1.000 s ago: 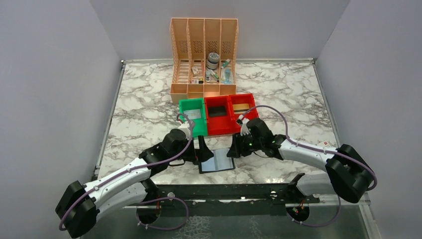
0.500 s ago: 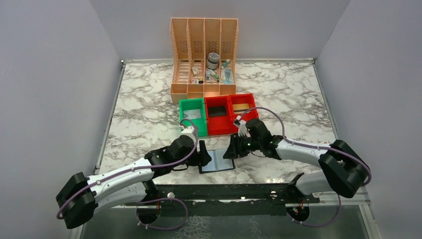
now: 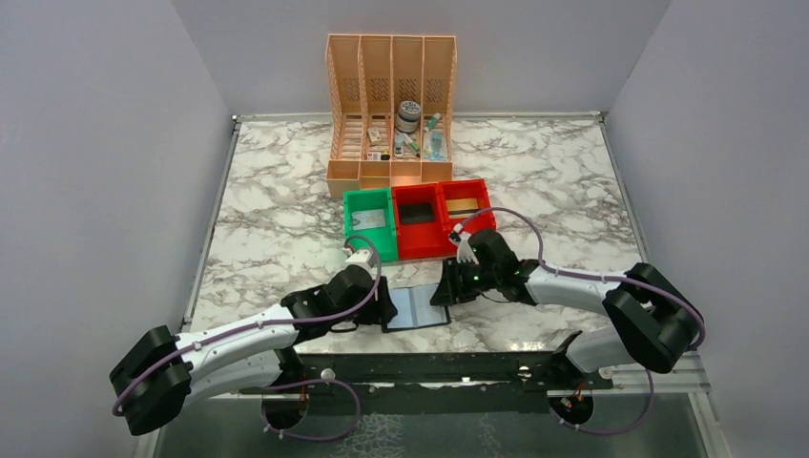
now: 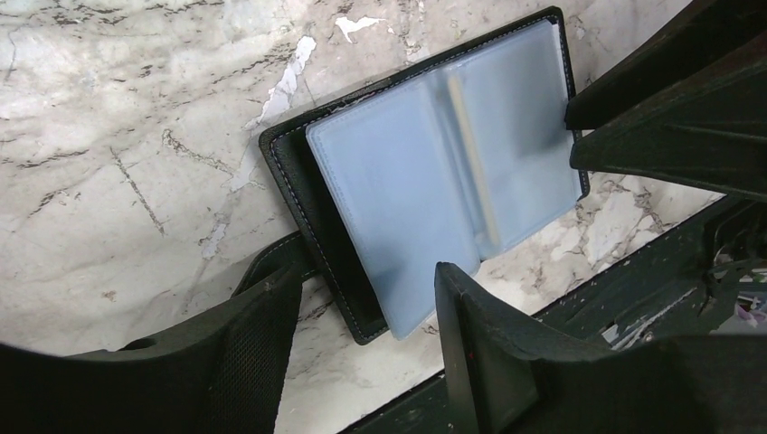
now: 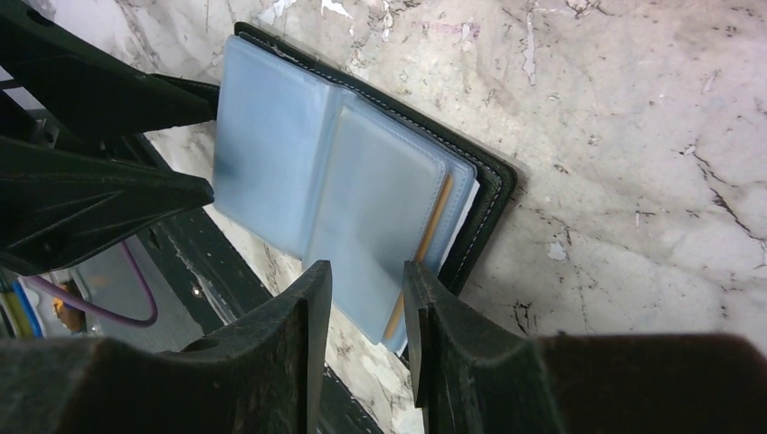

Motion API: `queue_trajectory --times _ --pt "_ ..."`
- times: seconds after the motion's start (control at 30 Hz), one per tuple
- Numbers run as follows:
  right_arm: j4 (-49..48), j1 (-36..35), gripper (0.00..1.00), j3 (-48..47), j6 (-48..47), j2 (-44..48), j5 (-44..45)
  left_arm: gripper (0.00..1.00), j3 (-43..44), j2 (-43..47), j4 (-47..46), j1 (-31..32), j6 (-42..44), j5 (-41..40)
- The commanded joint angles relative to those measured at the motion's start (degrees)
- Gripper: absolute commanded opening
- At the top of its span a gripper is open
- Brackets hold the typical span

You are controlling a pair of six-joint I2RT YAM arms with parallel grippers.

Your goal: Take the credit cards out of the card holder

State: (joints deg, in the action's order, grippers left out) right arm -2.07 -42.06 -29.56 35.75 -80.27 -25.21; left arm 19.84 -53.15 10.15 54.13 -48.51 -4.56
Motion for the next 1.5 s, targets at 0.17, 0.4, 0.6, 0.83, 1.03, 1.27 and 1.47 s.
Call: queue_trajectory --times 0.17,0.4,0.6,0.83,1.03,1.27,1.47 --pt "-0.9 -0.3 0.34 0.9 -0.1 -2.1 0.3 0.45 -1.8 -0.9 -3.1 0.2 -0.5 -0.4" --pt "-4.3 -0.3 0.32 0.7 1.9 -3.2 -2.5 0.32 -2.6 -1.2 -3.8 0.3 -0.6 0.3" --pt "-8.6 -0.3 0.28 0.8 4.6 -2.7 -6.0 0.26 -3.1 -1.4 -4.2 0.3 -0.7 0.4" --pt "-10.6 -0.3 0.26 0.2 5.9 -3.7 -9.1 0.24 -3.4 -1.0 -4.6 0.4 -0.9 0.4" --pt "-13.0 -0.3 0.27 -0.2 6.6 -5.7 -12.8 0.23 -3.6 -0.3 -5.4 0.4 -1.1 0.8" --pt "-19.9 -0.4 0.27 -1.3 9.2 -8.3 -18.5 0.22 -3.8 0.3 -6.7 0.4 -1.7 1.1" --pt "-22.6 -1.2 0.3 -3.8 10.5 -10.9 -19.3 0.21 -4.1 1.0 -7.1 0.4 -2.2 1.2"
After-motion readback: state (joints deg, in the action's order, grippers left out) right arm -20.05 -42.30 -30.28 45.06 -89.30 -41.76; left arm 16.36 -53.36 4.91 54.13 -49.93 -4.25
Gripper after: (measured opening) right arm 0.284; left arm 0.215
